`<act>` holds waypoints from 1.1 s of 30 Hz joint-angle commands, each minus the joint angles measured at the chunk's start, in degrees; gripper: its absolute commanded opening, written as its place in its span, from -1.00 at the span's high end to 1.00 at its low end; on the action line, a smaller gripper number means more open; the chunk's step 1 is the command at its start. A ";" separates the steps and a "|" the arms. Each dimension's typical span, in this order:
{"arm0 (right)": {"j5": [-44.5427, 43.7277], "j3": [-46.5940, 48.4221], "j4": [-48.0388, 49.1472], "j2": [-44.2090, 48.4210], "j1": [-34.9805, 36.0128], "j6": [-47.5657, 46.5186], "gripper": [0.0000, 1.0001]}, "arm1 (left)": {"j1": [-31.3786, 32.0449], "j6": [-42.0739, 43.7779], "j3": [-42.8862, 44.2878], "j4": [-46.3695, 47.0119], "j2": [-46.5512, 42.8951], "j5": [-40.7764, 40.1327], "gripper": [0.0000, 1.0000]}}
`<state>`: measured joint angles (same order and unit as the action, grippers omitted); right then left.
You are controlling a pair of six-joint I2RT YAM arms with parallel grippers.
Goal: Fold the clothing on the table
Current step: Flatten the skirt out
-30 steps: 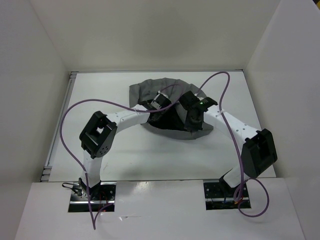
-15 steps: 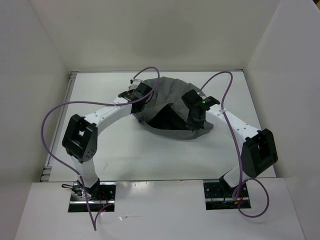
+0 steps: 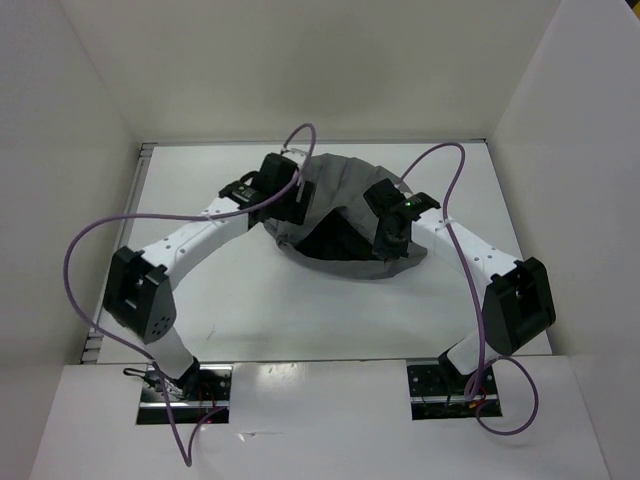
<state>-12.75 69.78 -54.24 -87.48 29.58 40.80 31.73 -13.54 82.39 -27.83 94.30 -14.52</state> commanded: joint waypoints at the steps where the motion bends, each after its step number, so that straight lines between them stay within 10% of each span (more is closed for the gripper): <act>1: 0.19 0.27 1.42 0.47 -0.40 -0.45 1.00 | 1.06 2.21 -0.21 3.30 4.66 4.16 -0.75; 20: 0.71 1.50 -1.31 1.53 -0.40 -0.45 1.00 | 4.39 -4.57 -5.49 11.22 11.78 7.86 -0.82; 33: 1.24 2.03 -1.31 1.00 -0.40 -2.03 1.00 | 6.59 -16.87 -6.72 14.56 15.47 -34.93 -0.82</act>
<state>-11.27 69.80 -54.65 -87.48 29.58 40.03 38.65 -25.93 75.75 -15.84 108.22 -34.65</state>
